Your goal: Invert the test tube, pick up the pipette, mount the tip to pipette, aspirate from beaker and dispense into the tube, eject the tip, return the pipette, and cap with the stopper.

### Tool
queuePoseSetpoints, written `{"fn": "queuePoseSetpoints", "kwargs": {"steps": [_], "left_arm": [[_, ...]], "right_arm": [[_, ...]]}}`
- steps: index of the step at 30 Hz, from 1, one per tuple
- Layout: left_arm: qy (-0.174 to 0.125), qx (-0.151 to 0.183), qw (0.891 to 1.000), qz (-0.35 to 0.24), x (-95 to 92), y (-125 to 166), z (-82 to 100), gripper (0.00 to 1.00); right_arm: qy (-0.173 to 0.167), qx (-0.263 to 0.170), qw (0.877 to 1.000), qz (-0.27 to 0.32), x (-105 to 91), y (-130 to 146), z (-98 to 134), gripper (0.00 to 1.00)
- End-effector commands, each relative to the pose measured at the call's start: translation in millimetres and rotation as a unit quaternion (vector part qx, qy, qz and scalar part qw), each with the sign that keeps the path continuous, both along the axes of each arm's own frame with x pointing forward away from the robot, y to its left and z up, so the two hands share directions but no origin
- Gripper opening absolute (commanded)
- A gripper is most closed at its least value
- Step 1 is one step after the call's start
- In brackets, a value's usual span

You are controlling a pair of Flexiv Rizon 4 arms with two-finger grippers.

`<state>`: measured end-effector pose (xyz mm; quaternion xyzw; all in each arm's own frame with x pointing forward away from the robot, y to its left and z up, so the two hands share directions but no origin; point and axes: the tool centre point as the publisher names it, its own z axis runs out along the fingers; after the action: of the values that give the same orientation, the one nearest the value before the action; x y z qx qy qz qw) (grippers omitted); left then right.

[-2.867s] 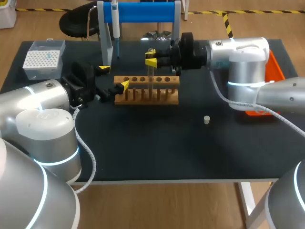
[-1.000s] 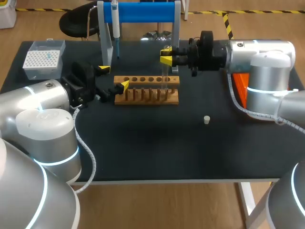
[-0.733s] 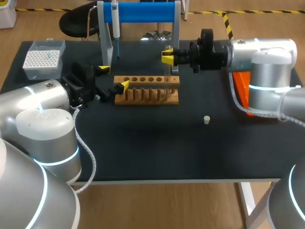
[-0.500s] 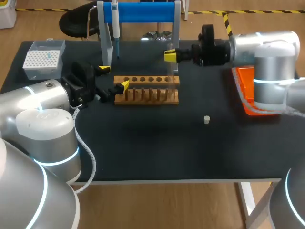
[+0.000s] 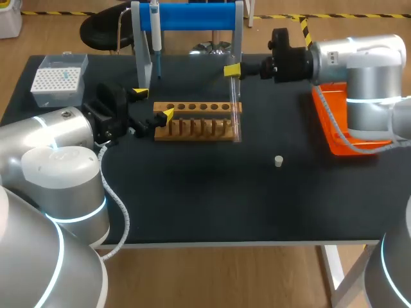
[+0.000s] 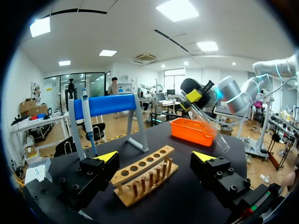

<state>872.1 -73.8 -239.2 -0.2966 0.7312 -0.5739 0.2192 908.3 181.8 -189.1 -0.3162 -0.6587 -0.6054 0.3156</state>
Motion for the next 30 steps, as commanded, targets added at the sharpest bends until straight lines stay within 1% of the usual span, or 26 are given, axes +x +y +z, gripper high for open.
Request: {"fn": "queuePoseSetpoints", "kwargs": {"steps": [1,2,4,7,13,14,17,18,20,22,23,25,26,30], "left_arm": [[-0.001,-0.002,1.000,-0.001,0.6,0.1,-1.5,1.00],[-0.001,-0.002,1.000,-0.001,0.6,0.1,-1.5,1.00],[-0.001,-0.002,1.000,-0.001,0.6,0.1,-1.5,1.00],[-0.001,-0.002,1.000,-0.001,0.6,0.1,-1.5,1.00],[-0.001,-0.002,1.000,-0.001,0.6,0.1,-1.5,1.00],[-0.001,-0.002,1.000,-0.001,0.6,0.1,-1.5,1.00],[-0.001,-0.002,1.000,-0.001,0.6,0.1,-1.5,1.00],[-0.001,-0.002,1.000,-0.001,0.6,0.1,-1.5,1.00],[-0.001,-0.002,1.000,-0.001,0.6,0.1,-1.5,1.00],[-0.001,-0.002,1.000,-0.001,0.6,0.1,-1.5,1.00],[-0.001,-0.002,1.000,-0.001,0.6,0.1,-1.5,1.00],[-0.001,-0.002,1.000,-0.001,0.6,0.1,-1.5,1.00],[-0.001,-0.002,1.000,-0.001,0.6,0.1,-1.5,1.00],[-0.001,-0.002,1.000,-0.001,0.6,0.1,-1.5,1.00]], "right_arm": [[0.137,0.006,0.991,-0.009,-2.9,-0.7,2.0,0.00],[0.142,0.010,0.990,-0.008,-3.8,-0.4,1.7,0.00],[0.140,0.015,0.990,-0.006,-4.5,-0.5,1.0,0.00],[0.146,0.021,0.989,-0.001,-4.8,-1.4,0.2,0.00],[0.138,0.032,0.990,0.002,-6.9,-3.8,-2.6,0.00],[0.147,0.033,0.989,0.007,-7.4,-3.8,-3.7,0.00],[0.159,0.029,0.987,0.006,-7.9,-3.8,-7.7,0.00],[0.175,0.028,0.984,0.008,-8.2,-4.0,-9.5,0.00],[0.196,0.019,0.980,0.012,-8.1,-4.5,-12.4,0.00],[0.209,0.012,0.978,0.013,-7.7,-4.6,-14.8,0.00],[0.223,0.005,0.975,0.015,-7.4,-4.6,-16.5,0.00],[0.233,-0.005,0.972,0.013,-7.0,-4.1,-18.8,0.00],[0.244,-0.010,0.970,0.011,-6.8,-4.0,-19.8,0.00],[0.272,-0.007,0.962,0.012,-6.1,-3.7,-21.0,0.00]]}}
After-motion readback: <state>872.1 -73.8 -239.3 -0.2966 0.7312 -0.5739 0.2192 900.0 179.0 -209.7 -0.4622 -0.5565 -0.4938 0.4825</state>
